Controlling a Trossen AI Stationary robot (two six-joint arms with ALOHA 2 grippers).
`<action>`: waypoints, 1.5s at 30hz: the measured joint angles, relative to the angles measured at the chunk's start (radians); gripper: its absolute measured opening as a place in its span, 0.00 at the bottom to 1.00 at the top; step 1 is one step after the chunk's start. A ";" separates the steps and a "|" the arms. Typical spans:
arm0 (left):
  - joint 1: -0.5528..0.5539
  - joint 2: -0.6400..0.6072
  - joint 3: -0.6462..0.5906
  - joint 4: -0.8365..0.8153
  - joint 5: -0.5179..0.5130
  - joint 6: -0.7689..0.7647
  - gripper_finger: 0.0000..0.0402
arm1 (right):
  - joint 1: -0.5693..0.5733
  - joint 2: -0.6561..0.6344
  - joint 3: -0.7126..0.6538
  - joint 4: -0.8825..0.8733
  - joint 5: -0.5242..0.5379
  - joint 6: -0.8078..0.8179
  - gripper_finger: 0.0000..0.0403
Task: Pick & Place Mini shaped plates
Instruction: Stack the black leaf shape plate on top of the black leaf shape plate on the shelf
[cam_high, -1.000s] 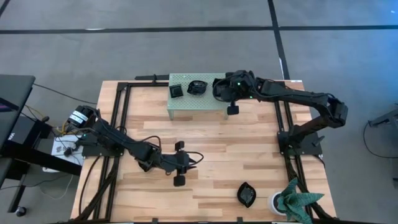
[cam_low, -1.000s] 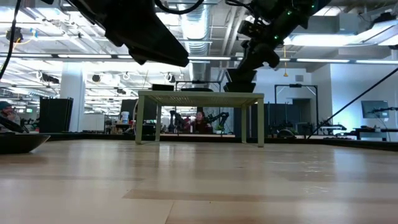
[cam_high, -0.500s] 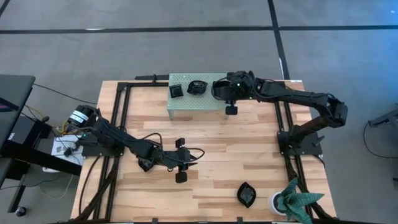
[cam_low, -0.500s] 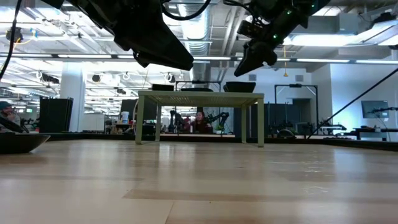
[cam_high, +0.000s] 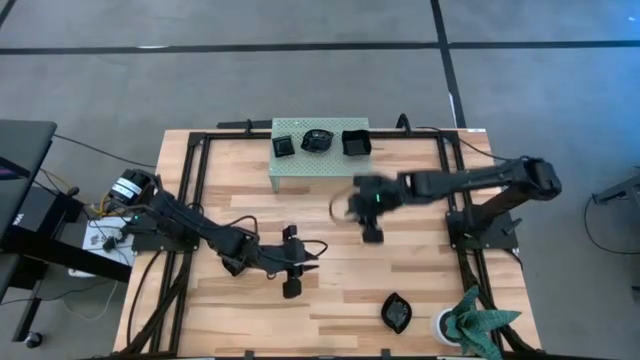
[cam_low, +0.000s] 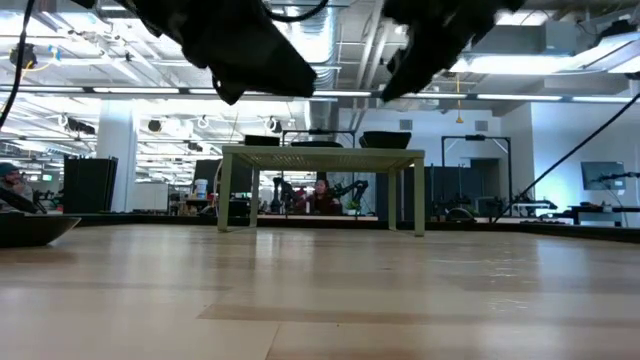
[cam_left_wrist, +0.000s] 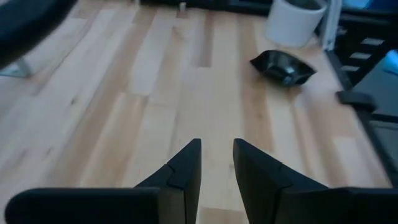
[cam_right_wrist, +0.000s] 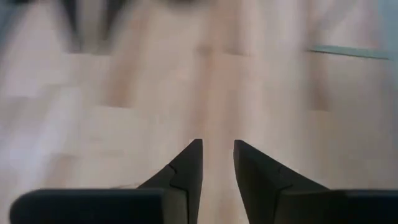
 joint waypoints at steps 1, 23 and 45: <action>-0.011 0.000 0.000 0.011 0.000 -0.001 0.24 | 0.044 0.008 0.000 0.005 0.000 0.028 0.21; -0.129 -0.031 0.320 -0.771 -0.058 -0.643 0.24 | 0.576 -0.051 -0.295 0.651 0.046 -0.178 0.21; -0.090 -0.029 0.029 -1.103 0.136 -1.348 0.24 | 0.324 -0.055 -0.427 0.726 0.048 0.194 0.21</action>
